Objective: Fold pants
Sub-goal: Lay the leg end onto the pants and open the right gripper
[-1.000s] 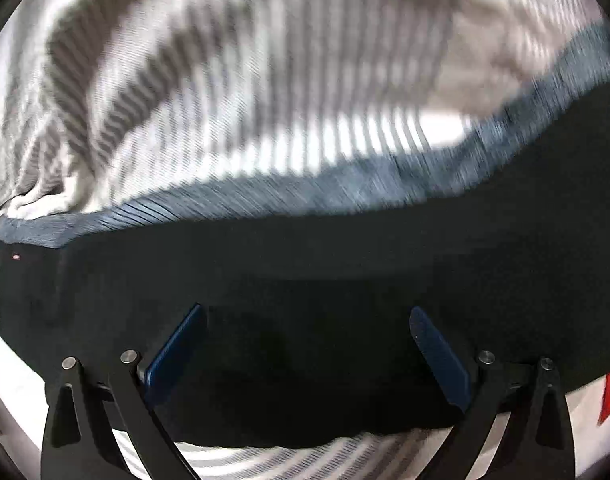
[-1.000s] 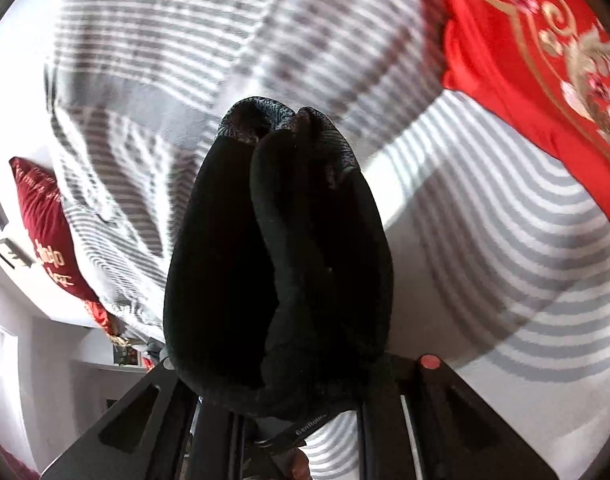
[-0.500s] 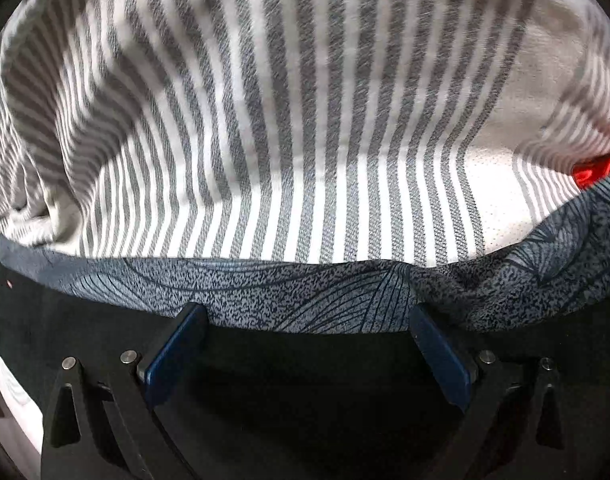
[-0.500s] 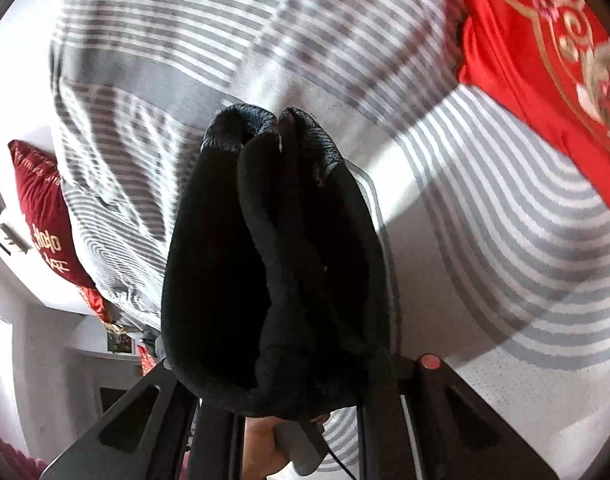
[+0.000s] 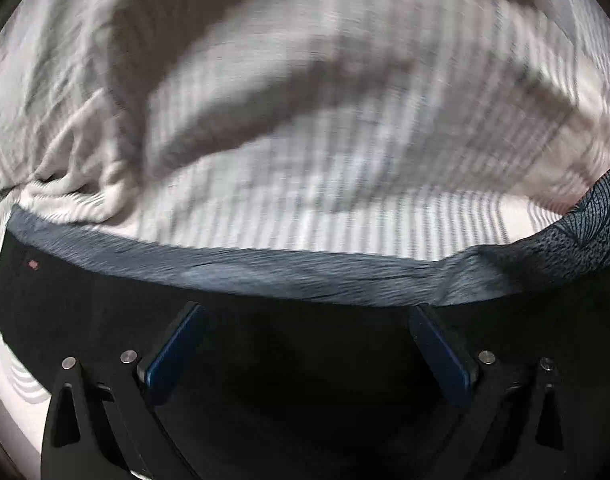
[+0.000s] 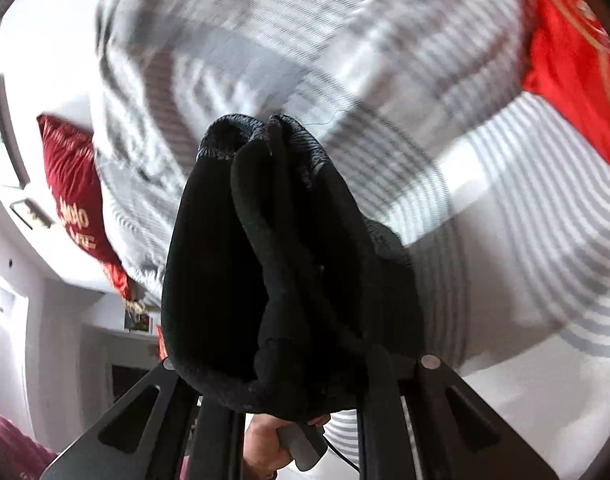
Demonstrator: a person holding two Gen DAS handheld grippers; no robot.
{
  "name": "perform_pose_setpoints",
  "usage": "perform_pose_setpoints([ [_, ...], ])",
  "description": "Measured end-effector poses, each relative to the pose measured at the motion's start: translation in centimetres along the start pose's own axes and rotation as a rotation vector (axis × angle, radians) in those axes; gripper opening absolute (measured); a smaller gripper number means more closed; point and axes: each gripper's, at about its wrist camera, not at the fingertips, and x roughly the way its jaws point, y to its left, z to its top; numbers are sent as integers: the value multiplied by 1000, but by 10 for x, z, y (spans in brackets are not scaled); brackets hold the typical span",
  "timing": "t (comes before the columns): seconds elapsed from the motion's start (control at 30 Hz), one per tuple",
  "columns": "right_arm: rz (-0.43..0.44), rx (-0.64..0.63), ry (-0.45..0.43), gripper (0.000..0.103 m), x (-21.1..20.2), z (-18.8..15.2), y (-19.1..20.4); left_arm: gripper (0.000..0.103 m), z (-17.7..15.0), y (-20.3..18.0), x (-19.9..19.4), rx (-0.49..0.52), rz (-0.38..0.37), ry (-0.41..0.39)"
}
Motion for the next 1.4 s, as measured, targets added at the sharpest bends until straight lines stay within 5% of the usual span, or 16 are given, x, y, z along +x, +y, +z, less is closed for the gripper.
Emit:
perform_pose_setpoints([
  [0.3,-67,-142,132,13,100,-43,72,102,-34,138,-28,-101,76,-31],
  [0.67,-474,-368,352,14,279,-142,82,102,-75,239,-19,-195,124,34],
  [0.77,-543,-381,371,26,302,-155,75,102,-81,252,-17,-209,124,49],
  [0.9,-505,-414,450,72,307,-155,98,102,-83,264,-27,-226,114,55],
  [1.07,-393,-385,482,74,273,-120,124,102,-75,262,-50,-242,48,34],
  [1.2,-473,-470,492,74,271,-78,131,102,-70,249,-65,-265,10,21],
  [1.33,-362,-437,664,74,288,-76,138,102,-73,248,-76,-349,-10,6],
  [1.4,-435,-480,642,74,290,-73,142,102,-75,246,-76,-367,-11,14],
])
